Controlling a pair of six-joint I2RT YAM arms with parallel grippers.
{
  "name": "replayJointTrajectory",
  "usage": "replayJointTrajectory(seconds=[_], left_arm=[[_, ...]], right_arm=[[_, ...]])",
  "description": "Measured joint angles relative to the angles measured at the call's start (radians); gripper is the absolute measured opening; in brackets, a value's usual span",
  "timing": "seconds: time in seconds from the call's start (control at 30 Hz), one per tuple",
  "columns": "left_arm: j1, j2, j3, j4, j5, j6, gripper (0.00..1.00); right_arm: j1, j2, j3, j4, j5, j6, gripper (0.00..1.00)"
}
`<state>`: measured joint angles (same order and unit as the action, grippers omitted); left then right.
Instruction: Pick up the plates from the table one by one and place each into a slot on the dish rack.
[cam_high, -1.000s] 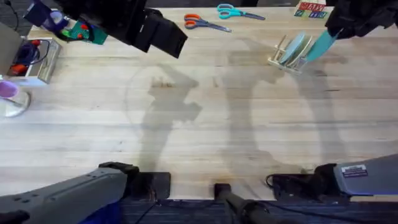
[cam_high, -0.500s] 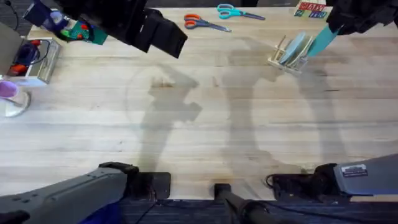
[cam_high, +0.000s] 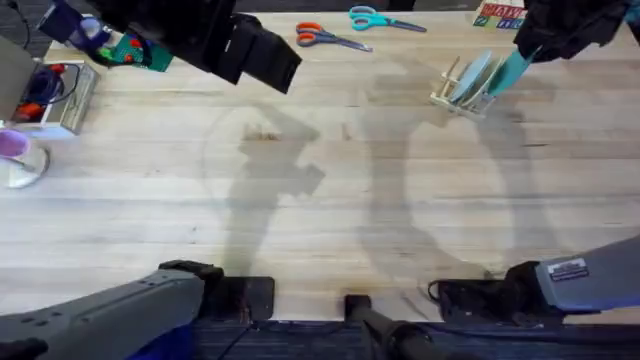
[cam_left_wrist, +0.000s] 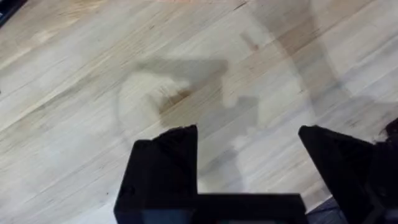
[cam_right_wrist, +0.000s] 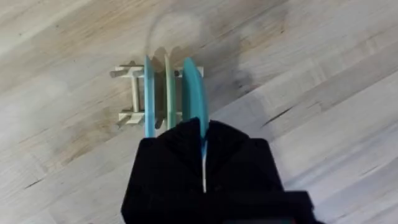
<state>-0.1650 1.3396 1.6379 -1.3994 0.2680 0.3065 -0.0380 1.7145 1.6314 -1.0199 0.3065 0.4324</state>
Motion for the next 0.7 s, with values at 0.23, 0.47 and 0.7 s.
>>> replayJointTrajectory(seconds=[0.23, 0.47, 0.7], left_arm=[[0.000, 0.000, 0.000, 0.000, 0.000, 0.000, 0.993], [0.000, 0.000, 0.000, 0.000, 0.000, 0.000, 0.993], [0.000, 0.000, 0.000, 0.000, 0.000, 0.000, 0.993]], right_arm=[[-0.004, 0.000, 0.000, 0.026, 0.000, -0.005, 0.030], [-0.023, 0.001, 0.000, 0.026, 0.000, -0.008, 0.030], [-0.023, 0.010, 0.000, 0.028, 0.000, -0.009, 0.030]])
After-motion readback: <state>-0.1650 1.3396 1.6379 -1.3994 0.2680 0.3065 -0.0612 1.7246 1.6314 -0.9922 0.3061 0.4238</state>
